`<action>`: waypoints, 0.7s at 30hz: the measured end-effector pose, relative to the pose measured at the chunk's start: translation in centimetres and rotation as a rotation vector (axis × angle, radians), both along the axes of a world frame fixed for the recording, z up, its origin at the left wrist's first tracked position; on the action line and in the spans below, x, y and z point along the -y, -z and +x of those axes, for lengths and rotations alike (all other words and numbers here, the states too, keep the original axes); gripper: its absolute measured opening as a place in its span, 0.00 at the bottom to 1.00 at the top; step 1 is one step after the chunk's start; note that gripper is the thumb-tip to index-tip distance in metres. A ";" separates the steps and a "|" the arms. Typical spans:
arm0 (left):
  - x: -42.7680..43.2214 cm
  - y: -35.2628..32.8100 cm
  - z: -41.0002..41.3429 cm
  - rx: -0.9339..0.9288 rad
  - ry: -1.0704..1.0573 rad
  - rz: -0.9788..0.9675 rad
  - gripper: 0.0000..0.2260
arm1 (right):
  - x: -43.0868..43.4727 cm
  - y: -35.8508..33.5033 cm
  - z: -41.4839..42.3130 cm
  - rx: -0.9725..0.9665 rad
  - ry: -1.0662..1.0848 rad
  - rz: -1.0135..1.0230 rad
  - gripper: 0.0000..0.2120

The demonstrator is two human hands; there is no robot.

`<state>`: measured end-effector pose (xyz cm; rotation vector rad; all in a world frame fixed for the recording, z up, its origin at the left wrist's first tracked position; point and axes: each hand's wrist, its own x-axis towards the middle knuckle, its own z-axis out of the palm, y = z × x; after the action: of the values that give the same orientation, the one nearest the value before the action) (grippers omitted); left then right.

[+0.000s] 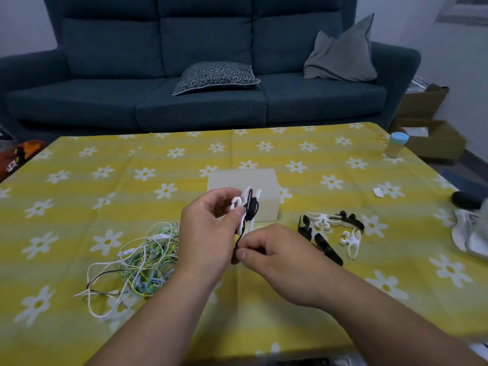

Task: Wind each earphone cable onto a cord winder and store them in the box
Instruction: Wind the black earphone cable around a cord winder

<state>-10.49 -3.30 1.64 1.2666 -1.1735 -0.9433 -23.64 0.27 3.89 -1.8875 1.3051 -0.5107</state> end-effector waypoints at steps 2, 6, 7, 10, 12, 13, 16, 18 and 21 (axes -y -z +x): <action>-0.1 0.0 0.0 0.053 0.021 -0.014 0.12 | 0.0 -0.3 -0.2 0.025 0.017 -0.020 0.16; 0.0 -0.3 0.6 0.144 0.097 -0.030 0.14 | 0.4 -1.3 -1.8 0.162 0.177 -0.042 0.10; 0.0 -0.4 0.7 0.161 0.131 -0.024 0.14 | 0.4 -1.5 -2.3 0.190 0.209 -0.038 0.10; -0.2 -0.4 0.7 0.196 0.233 -0.002 0.15 | 0.7 -1.7 -3.3 0.180 0.262 -0.071 0.11; -0.5 -0.5 0.6 0.199 0.301 0.000 0.17 | 0.9 -1.7 -3.6 0.124 0.288 -0.158 0.10; -0.6 -0.6 0.5 0.195 0.331 0.002 0.17 | 1.0 -1.6 -3.8 0.113 0.311 -0.192 0.09; -0.8 -0.6 0.4 0.188 0.384 0.001 0.18 | 1.3 -1.3 -4.0 0.139 0.364 -0.223 0.06; -0.9 -0.7 0.3 0.179 0.398 -0.006 0.17 | 1.3 -1.2 -4.0 0.222 0.391 -0.138 0.06; -1.0 -0.6 0.2 0.157 0.411 -0.019 0.18 | 1.3 -1.0 -3.7 0.292 0.428 -0.028 0.06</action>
<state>-10.31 -2.28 2.23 1.1197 -1.6018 -1.1405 -27.33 -1.05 4.93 -1.4821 1.5066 -0.9872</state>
